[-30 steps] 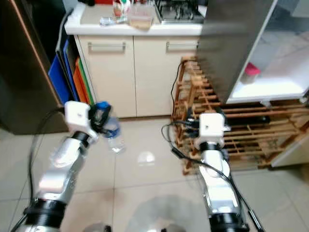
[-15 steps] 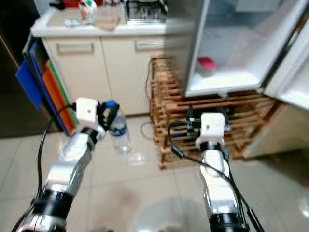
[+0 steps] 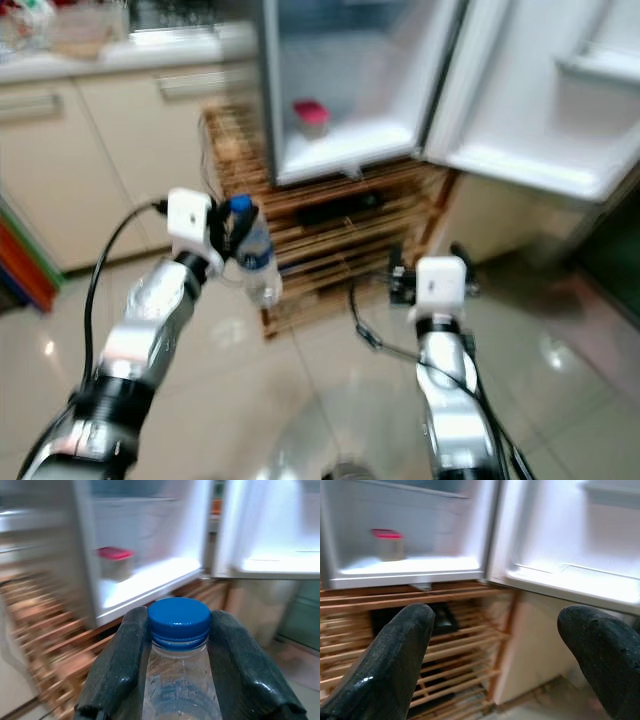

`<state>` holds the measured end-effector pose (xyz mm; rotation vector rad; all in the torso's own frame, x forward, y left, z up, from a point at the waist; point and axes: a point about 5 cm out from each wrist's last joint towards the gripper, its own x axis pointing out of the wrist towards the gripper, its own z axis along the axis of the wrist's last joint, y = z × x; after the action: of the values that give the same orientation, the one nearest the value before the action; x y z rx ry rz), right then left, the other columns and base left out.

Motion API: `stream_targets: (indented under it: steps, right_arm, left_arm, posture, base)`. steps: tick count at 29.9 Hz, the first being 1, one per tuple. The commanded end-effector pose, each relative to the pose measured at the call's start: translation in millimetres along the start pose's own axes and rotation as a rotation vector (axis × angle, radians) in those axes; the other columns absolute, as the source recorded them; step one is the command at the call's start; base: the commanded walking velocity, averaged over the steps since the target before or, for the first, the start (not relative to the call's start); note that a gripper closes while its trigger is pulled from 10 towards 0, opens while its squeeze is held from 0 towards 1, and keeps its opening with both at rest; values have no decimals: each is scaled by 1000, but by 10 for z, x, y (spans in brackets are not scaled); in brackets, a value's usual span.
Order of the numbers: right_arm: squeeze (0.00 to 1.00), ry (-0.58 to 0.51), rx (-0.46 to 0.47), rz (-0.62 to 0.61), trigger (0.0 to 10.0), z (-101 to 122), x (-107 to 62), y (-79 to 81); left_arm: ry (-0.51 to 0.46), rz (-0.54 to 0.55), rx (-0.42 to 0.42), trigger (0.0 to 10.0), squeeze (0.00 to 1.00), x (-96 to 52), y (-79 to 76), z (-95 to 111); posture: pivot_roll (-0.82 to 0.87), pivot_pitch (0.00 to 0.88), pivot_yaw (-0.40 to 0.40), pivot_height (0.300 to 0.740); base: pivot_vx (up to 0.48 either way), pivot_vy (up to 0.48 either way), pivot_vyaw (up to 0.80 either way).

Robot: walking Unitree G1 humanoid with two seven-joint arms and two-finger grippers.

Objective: Restocking fridge

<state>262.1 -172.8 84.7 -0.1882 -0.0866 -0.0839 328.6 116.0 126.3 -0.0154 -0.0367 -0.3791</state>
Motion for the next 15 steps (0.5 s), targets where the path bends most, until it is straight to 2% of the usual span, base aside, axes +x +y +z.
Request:
stream_targets:
  steps: [1,5,13,15]
  right_arm:
    - [0,-18,-4,-22,10000,30,1,-52]
    - [0,-29,-12,-25,10000,42,-21,-72]
    - [0,-7,-31,-42,10000,-43,-137,-80]
    - [0,-28,-33,-30,10000,-6,-128,-38]
  left_arm:
    - [-72,-42,-4,10000,0,77,-64,165]
    - [-90,-85,40,10000,0,102,-122,186]
    - [-87,-102,38,10000,0,122,-148,171]
    - [-87,-102,40,10000,0,137,-137,175]
  posture:
    - [-153,0,35,727]
    - [-155,0,33,727]
    - [-154,0,41,727]
    - [-156,0,43,727]
  base:
    - [0,0,-650]
    - [455,0,-652]
    - [460,0,-644]
    - [472,0,0]
